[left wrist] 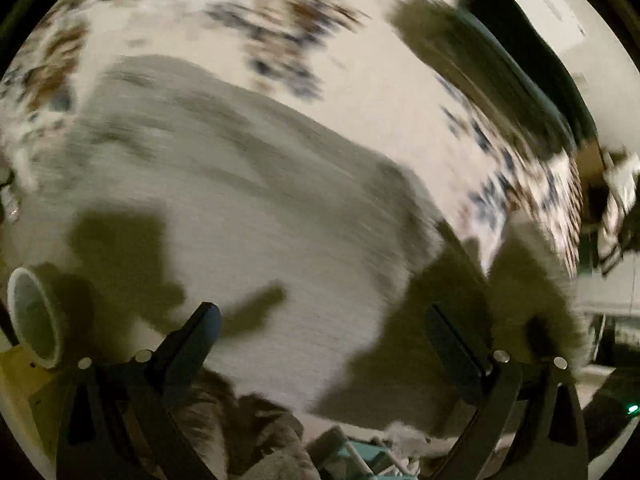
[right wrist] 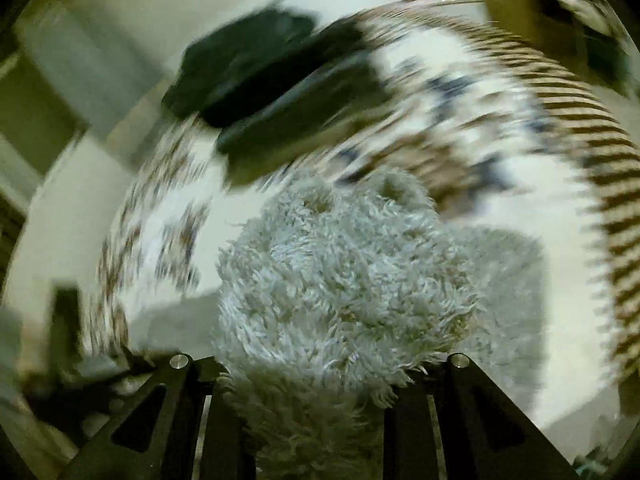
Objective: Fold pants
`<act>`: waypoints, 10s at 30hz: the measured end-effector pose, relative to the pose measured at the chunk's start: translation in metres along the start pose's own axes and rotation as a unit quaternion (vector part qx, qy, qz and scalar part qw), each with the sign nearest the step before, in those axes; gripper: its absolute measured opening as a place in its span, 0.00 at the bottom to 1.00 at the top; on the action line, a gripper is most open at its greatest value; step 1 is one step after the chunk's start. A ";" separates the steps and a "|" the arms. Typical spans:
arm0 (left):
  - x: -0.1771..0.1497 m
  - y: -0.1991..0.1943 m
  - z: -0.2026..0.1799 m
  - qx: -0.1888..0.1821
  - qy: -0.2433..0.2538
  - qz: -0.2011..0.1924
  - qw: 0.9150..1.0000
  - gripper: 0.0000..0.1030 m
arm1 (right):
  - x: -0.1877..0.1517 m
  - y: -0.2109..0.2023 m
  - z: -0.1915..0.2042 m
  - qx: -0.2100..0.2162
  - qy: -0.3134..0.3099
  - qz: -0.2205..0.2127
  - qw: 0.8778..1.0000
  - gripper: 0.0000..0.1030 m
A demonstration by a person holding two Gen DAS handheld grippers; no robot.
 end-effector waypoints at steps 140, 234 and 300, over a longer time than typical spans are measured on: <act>0.073 -0.038 0.239 -0.095 -0.160 -0.267 0.946 0.29 | 0.012 0.108 0.074 -0.164 -0.076 0.200 0.963 0.90; 0.050 0.116 -0.116 -0.133 0.094 0.052 0.985 0.86 | 0.054 0.043 -0.223 -0.022 0.137 0.249 0.959 0.74; -0.017 0.053 -0.108 -0.308 0.102 0.097 0.941 0.49 | -0.065 -0.019 -0.191 0.184 0.315 0.166 0.916 0.38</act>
Point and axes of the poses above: each gripper's, at about its wrist camera, not at the fingertips, and y roughly the way its jaws point, z to its left, x to its top, the point moved 1 cm from there along y, roughly the way its jaws point, and after that the axes turned 14 degrees about -x, right-handed, at the moved point
